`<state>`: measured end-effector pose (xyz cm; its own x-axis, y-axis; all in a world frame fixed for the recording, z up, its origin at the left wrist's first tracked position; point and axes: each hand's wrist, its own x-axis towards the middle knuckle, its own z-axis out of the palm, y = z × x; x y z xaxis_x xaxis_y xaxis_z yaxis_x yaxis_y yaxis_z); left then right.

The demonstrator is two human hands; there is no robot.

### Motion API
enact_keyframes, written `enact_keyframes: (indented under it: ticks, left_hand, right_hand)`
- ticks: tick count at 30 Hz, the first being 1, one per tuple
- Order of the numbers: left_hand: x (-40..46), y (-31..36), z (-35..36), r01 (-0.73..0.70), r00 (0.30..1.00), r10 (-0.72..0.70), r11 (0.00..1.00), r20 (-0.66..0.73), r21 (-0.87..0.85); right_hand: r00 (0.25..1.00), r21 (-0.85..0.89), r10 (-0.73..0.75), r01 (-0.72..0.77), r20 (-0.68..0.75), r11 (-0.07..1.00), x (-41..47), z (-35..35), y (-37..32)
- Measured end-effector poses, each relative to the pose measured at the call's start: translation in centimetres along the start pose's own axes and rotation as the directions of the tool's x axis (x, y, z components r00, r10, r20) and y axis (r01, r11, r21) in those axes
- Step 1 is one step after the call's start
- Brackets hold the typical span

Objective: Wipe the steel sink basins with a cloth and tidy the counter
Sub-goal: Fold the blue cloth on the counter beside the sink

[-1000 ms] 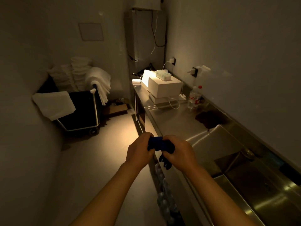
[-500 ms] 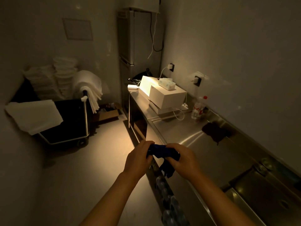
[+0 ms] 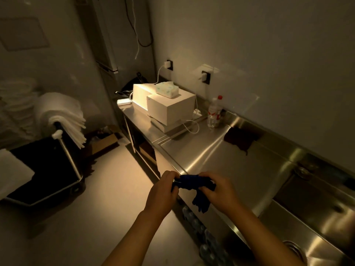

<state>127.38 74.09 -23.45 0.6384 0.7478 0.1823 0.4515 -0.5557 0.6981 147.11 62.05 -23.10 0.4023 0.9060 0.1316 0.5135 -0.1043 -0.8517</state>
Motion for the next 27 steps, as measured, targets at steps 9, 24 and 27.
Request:
enact_keyframes:
  ticks: [9, 24, 27]
  left_hand:
    - [14.0, 1.2, 7.1, -0.263, 0.945, 0.232, 0.958, 0.231, 0.111]
    - [26.7, 4.0, 18.6, -0.354, 0.861, 0.336, 0.935, 0.381, -0.025]
    - [29.0, 3.3, 19.1, -0.336, 0.852, 0.343, 0.938, 0.396, -0.089]
  right_hand:
    - [0.963, 0.026, 0.207, -0.206, -0.173, 0.978, 6.4, -6.3, 8.4]
    - [0.754, -0.091, 0.521, -0.598, -0.401, 0.796, 5.2, -13.3, 19.2]
    - [0.683, -0.017, 0.581, -0.654, -0.442, 0.756, 4.4, -14.0, 19.9]
